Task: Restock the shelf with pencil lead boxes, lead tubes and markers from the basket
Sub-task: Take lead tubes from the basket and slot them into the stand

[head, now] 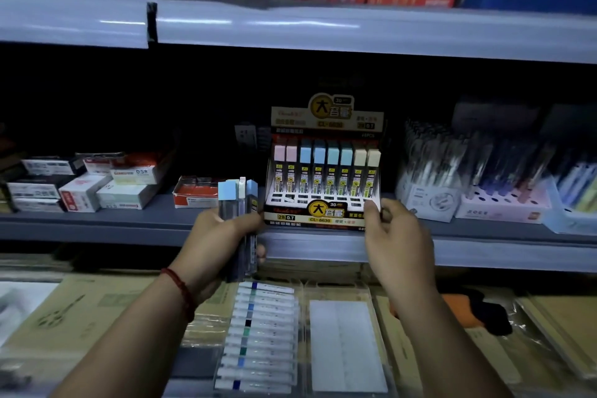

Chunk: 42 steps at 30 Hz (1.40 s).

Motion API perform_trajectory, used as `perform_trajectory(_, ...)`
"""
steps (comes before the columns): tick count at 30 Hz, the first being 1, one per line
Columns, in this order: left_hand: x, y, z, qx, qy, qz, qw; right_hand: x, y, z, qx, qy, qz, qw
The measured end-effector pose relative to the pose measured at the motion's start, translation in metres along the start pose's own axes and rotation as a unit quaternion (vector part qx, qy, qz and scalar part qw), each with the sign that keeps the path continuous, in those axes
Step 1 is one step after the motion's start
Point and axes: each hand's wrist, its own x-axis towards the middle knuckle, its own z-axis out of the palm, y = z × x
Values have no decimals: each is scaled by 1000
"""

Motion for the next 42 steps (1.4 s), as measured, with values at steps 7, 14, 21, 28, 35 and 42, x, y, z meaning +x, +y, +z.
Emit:
perform_trajectory(7, -18, -9, -1, 38, 27, 71, 996, -7, 0, -9, 27, 9, 7, 1000)
perform_trajectory(14, -17, 0, 5, -9, -44, 125, 991, -34, -66, 12, 247, -165, -99, 950)
perform_trajectory(21, -10, -8, 10, -66, -134, 143, 978, -34, -81, 27, 432, -227, 17, 873)
perform_trajectory(28, 12, -19, 9, 16, -77, 161, 984, -23, -81, 36, 361, -222, -41, 905)
perform_trajectory(35, 30, -24, -4, -2, -93, 155, 984, 4, -75, 34, 441, -177, -8, 880)
perform_trajectory(42, 34, -24, -5, -78, -90, 142, 983, 36, -58, 22, 418, -83, -67, 902)
